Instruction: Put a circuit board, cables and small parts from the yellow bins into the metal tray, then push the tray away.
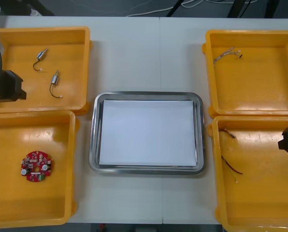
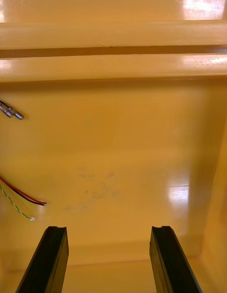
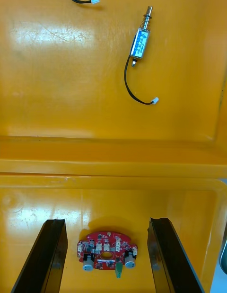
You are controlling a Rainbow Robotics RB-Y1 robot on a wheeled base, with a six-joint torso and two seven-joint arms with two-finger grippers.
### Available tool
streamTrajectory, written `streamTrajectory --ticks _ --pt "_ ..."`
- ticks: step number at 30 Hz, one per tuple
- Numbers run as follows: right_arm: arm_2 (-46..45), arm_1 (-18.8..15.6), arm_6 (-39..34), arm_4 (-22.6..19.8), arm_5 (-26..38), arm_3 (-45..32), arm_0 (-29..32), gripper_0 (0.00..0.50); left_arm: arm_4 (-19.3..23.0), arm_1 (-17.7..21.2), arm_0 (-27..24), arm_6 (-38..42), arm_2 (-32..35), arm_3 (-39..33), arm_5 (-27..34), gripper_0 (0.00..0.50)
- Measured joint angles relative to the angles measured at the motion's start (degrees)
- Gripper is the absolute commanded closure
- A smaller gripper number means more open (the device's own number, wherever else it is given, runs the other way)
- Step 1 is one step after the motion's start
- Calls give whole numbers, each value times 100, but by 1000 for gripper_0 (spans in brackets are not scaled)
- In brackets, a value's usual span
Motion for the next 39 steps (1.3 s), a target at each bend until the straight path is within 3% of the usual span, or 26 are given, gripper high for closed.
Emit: streamTrajectory --ticks 39 --pt "0 0 0 0 0 0 0 0 0 0 0 0 0 0 0 0"
